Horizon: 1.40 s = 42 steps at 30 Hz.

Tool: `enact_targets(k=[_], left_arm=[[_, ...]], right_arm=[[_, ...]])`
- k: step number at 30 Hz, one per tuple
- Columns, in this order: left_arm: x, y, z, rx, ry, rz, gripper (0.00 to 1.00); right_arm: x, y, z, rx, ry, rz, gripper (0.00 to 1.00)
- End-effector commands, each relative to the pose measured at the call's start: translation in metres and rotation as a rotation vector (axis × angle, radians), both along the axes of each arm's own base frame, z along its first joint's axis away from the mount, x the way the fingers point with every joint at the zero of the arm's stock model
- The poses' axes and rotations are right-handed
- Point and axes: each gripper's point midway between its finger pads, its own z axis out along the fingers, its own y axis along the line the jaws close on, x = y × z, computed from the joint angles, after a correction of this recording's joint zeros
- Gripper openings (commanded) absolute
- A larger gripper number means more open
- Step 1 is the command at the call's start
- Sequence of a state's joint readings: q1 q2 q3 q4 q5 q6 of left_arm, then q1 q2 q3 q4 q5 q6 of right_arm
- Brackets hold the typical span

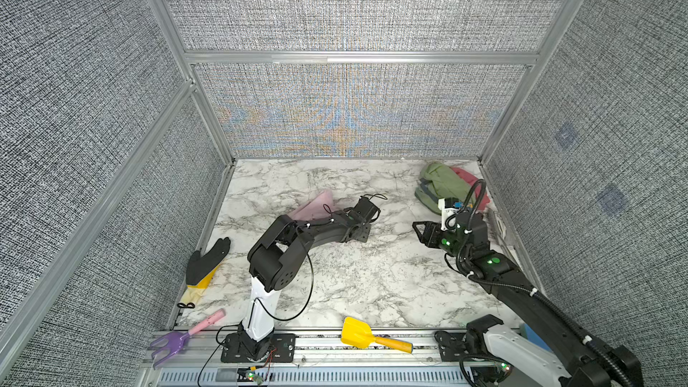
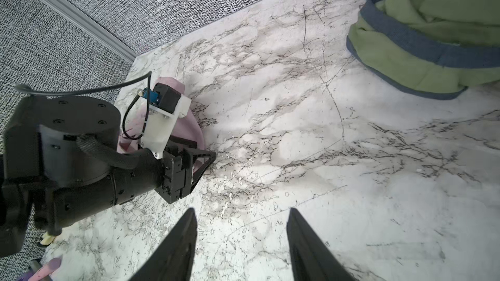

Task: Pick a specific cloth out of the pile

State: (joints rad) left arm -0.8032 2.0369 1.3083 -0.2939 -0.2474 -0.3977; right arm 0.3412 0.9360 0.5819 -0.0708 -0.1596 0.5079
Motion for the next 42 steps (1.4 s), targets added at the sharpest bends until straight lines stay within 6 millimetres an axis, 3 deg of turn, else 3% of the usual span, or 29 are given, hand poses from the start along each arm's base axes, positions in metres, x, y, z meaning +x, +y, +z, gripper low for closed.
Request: enact_targets(k=[1,6,13,17,24,29,32,35,42], left_arm=[[-0.003,0.009,-0.009,0.04,0.011,0.022,0.58],[-0.007,0.017,-0.019,0.071,0.025,0.034,0.47],[-0.008,0.02,-0.011,0.052,0.007,0.04,0.01],[-0.005,0.019,0.002,0.036,-0.021,0.045,0.0],[0.006,0.005,0.071,-0.093,-0.127,0.038,0.0],[0.017,0.01,0.121,-0.165,-0.211,0.062,0.0],[0.025,0.03,0.143,-0.174,-0.253,0.108,0.0],[0.035,0.062,0.158,-0.18,-0.284,0.181,0.0],[0.042,0.156,0.172,-0.209,-0.357,0.382,0.0]], right_arm=[[0.0,0.0,0.0,0.004,0.002,-0.006,0.55],[0.001,0.0,0.001,0.005,0.001,-0.008,0.55],[0.003,0.001,0.002,0.016,0.0,-0.011,0.55],[0.004,0.001,0.004,0.016,-0.003,-0.011,0.55],[0.005,0.001,0.006,0.015,-0.007,-0.011,0.55],[0.005,0.002,0.009,0.024,-0.012,-0.009,0.55],[0.005,0.002,0.011,0.025,-0.016,-0.011,0.55],[0.004,0.002,0.013,0.026,-0.021,-0.01,0.55],[0.005,0.002,0.016,0.021,-0.029,-0.005,0.56]])
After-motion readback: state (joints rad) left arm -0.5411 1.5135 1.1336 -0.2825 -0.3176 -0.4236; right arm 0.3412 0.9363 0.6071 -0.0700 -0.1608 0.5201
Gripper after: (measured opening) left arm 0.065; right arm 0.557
